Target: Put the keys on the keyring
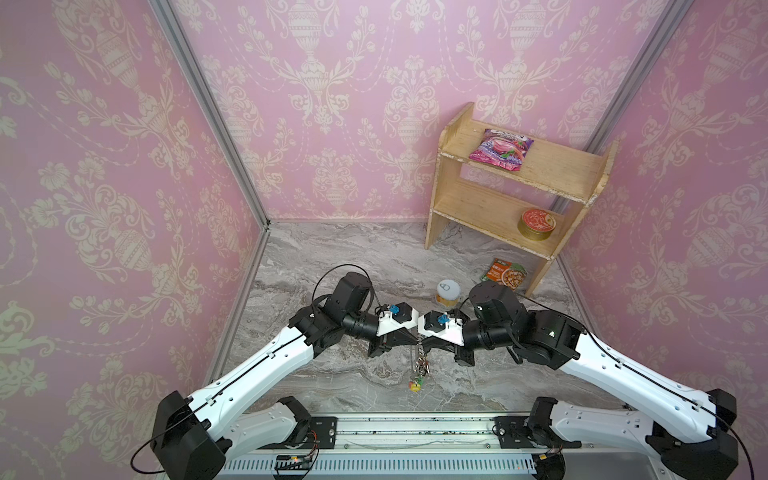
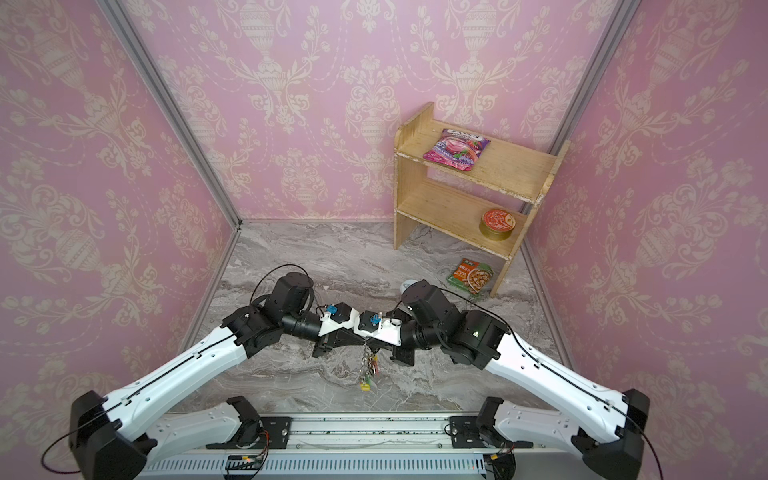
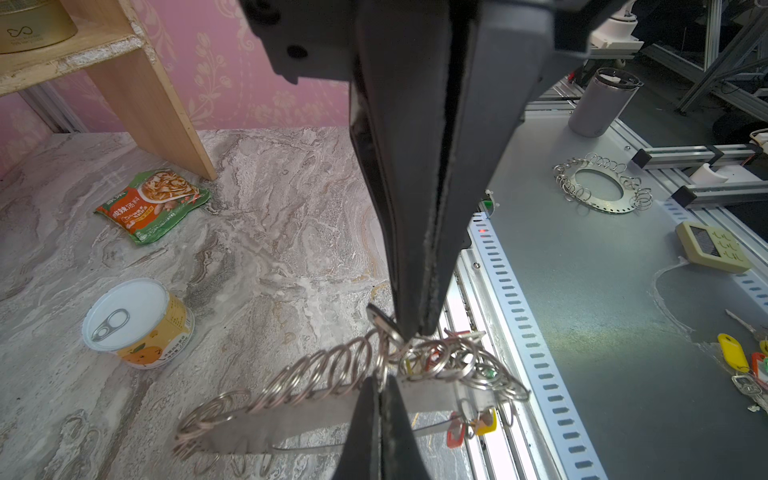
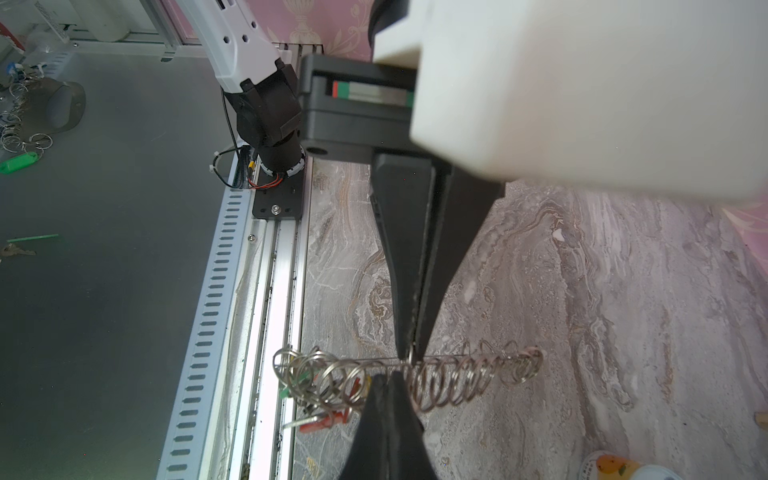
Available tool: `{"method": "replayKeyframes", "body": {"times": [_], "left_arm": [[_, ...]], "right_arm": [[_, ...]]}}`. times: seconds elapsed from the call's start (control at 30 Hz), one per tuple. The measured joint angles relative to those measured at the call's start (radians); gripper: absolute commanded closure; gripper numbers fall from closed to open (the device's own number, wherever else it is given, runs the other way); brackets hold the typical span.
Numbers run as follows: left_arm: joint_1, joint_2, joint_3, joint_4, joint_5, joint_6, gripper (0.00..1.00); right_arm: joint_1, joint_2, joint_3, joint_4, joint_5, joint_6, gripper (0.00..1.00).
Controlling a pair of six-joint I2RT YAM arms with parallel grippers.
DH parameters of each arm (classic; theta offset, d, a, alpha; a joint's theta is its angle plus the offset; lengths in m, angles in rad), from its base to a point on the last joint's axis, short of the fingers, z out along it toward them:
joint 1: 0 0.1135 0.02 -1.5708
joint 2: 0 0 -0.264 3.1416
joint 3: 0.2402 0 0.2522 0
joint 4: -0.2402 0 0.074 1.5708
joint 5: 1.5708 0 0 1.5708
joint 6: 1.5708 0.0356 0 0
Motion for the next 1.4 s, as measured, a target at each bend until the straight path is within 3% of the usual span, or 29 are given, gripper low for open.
{"method": "replayKeyframes", "body": {"times": [0.4,0.67,0.83,1.03,1.27,1.4], "left_arm": [[0.051,0.007,0.008,0.037,-0.047,-0.022,1.00],[0.050,0.006,0.007,0.054,-0.047,-0.022,1.00],[0.050,-0.053,-0.057,0.139,-0.050,-0.021,1.00],[0.049,-0.150,-0.169,0.285,-0.053,-0.014,1.00],[0.023,-0.172,-0.176,0.401,-0.053,0.013,1.00],[-0.017,-0.171,-0.174,0.418,-0.054,0.052,1.00]], "right_arm": [[0.015,-0.024,-0.005,-0.063,-0.085,0.001,1.00],[0.014,-0.028,-0.010,-0.062,-0.069,0.004,1.00],[-0.071,-0.089,-0.087,0.000,-0.065,0.063,1.00],[-0.235,-0.185,-0.196,0.142,-0.190,0.165,1.00],[-0.243,-0.156,-0.164,0.177,-0.394,0.156,1.00],[-0.243,-0.147,-0.125,0.164,-0.440,0.126,1.00]]}}
